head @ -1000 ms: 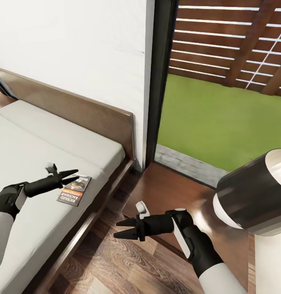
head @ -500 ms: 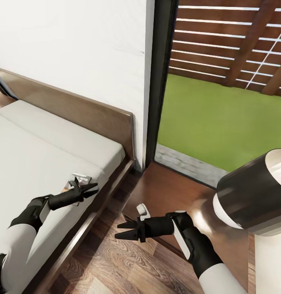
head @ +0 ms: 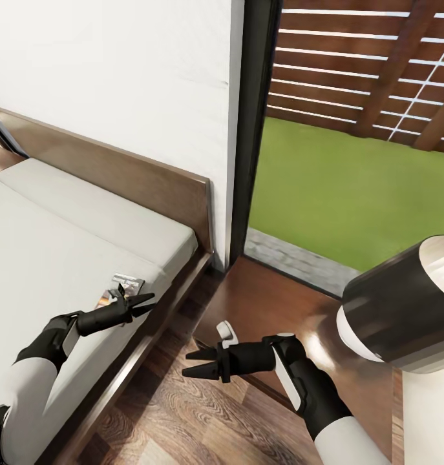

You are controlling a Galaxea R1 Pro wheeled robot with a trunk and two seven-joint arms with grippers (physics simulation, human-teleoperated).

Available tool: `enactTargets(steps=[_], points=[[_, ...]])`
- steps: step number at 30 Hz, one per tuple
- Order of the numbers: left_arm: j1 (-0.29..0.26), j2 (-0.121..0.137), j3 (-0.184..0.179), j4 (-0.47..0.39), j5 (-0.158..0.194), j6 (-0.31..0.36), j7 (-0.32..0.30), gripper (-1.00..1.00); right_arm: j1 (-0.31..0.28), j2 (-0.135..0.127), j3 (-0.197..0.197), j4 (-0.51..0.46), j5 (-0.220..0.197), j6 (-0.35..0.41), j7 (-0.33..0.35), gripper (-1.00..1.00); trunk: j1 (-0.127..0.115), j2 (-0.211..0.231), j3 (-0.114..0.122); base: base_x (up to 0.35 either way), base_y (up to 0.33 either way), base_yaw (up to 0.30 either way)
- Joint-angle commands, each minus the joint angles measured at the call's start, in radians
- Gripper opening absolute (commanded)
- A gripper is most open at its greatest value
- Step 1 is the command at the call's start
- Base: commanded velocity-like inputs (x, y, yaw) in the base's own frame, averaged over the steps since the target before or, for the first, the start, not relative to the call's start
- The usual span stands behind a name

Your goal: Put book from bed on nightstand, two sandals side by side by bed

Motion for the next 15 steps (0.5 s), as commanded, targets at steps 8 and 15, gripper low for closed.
enactTargets(steps=[8, 15], points=[[0.0, -0.003, -0.001, 0.005, -0.004, 0.01, 0.0, 1.0, 0.0, 0.0, 0.002, 0.0, -0.008, 0.008, 0.0, 1.0, 0.0, 0.0, -0.001, 0.0, 0.0, 0.0], [0.0, -0.005, -0.001, 0.005, -0.004, 0.01, 0.001, 1.0, 0.0, 0.001, 0.001, 0.001, -0.008, 0.008, 0.0, 1.0, 0.0, 0.0, -0.001, 0.0, 0.0, 0.0]])
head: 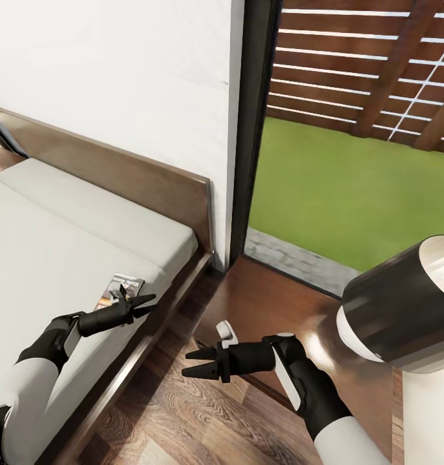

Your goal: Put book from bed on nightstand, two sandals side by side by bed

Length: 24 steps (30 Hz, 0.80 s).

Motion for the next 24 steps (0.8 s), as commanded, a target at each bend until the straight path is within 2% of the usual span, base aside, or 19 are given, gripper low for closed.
enactTargets(steps=[1, 13, 24], points=[[0.0, 0.0, 0.001, 0.0, -0.001, 0.011, -0.003, 1.0, 0.0, 0.0, 0.001, 0.0, -0.005, 0.01, 0.0, 1.0, 0.0, 0.0, -0.001, 0.0, 0.0, 0.0], [0.0, 0.0, 0.001, 0.031, -0.002, 0.009, -0.002, 1.0, -0.001, -0.001, 0.0, 0.0, -0.005, 0.01, 0.0, 1.0, 0.0, 0.0, -0.001, 0.0, 0.0, 0.01], [0.0, 0.0, 0.001, 0.031, -0.002, 0.009, -0.003, 1.0, 0.0, -0.001, 0.0, 0.0, -0.005, 0.01, 0.0, 1.0, 0.0, 0.0, -0.004, 0.0, 0.0, 0.228]])
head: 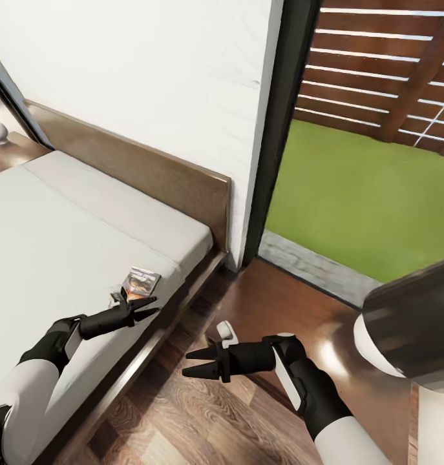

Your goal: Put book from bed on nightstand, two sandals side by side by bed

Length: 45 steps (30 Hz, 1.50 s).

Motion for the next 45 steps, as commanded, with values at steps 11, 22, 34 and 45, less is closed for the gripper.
enactTargets(steps=[11, 22, 34, 45], points=[[0.0, 0.0, 0.001, 0.001, -0.001, 0.011, -0.005, 1.0, -0.001, 0.0, 0.001, 0.0, -0.005, 0.009, 0.0, 1.0, 0.0, 0.0, -0.006, 0.0, 0.0, 0.266], [0.0, 0.0, 0.001, 0.002, -0.001, 0.011, -0.003, 1.0, 0.0, 0.001, 0.001, 0.0, -0.005, 0.009, 0.0, 1.0, 0.0, 0.0, -0.009, 0.0, 0.0, 0.132], [0.0, 0.0, 0.001, 0.002, -0.001, 0.011, -0.003, 1.0, -0.001, 0.0, 0.001, 0.001, -0.005, 0.009, 0.0, 1.0, 0.023, -0.042, -0.028, 0.0, 0.0, 0.002], [0.0, 0.0, 0.001, 0.002, -0.001, 0.011, -0.003, 1.0, -0.001, 0.001, 0.001, 0.001, -0.005, 0.009, 0.0, 1.0, 0.008, -0.014, -0.016, 0.0, 0.0, 0.0]])
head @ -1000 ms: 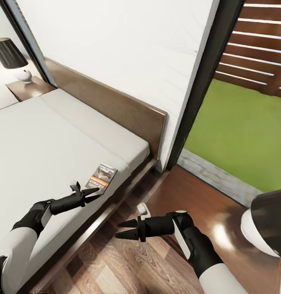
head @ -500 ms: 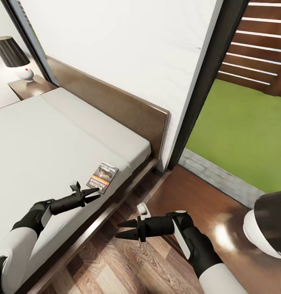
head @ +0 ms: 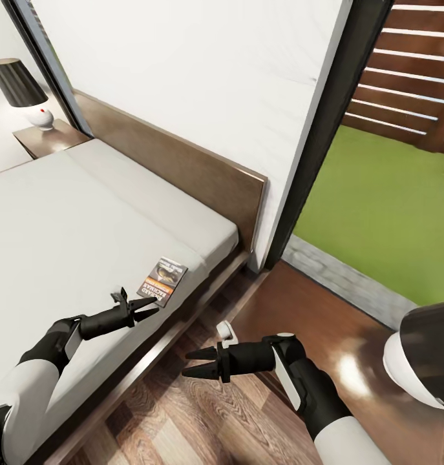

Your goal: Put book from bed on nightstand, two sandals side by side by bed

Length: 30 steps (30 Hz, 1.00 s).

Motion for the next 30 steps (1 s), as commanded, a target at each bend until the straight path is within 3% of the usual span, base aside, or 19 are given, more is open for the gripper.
enactTargets(steps=[1, 6, 19, 30], points=[[0.0, 0.0, 0.001, 0.0, -0.001, 0.011, -0.004, 1.0, 0.0, 0.0, 0.001, 0.0, -0.005, 0.01, 0.0, 1.0, -0.004, 0.007, 0.003, 0.0, 0.0, 0.0], [-0.001, 0.0, 0.001, 0.0, -0.001, 0.011, -0.004, 1.0, 0.0, 0.0, 0.001, 0.0, -0.005, 0.01, 0.0, 1.0, -0.023, 0.042, 0.018, 0.0, 0.0, 0.0], [0.0, 0.001, 0.001, 0.0, -0.001, 0.012, -0.004, 1.0, 0.0, 0.0, 0.001, 0.0, -0.005, 0.01, 0.0, 1.0, -0.023, 0.042, 0.019, 0.0, 0.0, 0.0], [0.0, 0.0, 0.001, 0.0, -0.001, 0.012, -0.004, 1.0, 0.0, 0.0, 0.002, 0.0, -0.005, 0.007, 0.0, 1.0, -0.023, 0.042, 0.035, 0.0, 0.0, 0.0]])
